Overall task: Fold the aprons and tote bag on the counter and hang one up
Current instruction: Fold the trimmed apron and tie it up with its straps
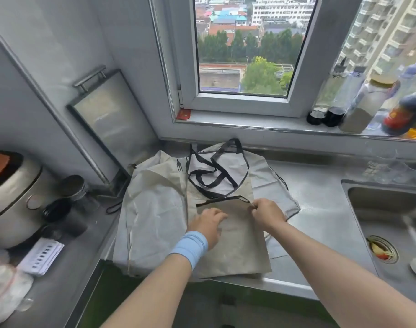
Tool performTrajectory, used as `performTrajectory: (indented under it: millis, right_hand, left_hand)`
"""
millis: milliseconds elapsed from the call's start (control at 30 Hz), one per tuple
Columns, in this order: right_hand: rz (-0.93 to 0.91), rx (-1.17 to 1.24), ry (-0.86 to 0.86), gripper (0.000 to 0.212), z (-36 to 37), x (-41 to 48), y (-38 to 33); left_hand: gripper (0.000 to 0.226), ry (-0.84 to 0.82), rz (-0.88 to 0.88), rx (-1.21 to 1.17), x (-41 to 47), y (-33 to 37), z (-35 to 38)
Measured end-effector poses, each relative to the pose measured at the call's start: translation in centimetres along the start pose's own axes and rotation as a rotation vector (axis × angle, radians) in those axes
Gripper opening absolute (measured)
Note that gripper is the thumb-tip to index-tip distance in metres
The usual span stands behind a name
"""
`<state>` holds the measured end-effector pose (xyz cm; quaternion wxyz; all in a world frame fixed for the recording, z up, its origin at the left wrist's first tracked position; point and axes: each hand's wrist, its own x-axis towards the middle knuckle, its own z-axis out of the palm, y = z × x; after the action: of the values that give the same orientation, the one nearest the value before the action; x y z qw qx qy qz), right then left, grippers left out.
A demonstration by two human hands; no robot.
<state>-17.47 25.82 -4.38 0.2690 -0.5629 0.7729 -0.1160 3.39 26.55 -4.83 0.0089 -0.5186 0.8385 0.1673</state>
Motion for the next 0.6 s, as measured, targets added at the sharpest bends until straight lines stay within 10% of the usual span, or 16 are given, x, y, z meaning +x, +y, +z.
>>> performTrajectory:
  millis: [233,600]
  right_hand:
    - [-0.371,-0.336,-0.021,0.077,5.6,0.7,3.6]
    - [-0.624,-0.656,-0.160,0.068,8.3,-3.3,4.1]
  left_hand:
    - [0.069,-0.398,-0.079,0.209,1.6,-2.3,6.0]
    - [0.080,-0.281,-0.357,0.259,-0.2,-3.7,6.5]
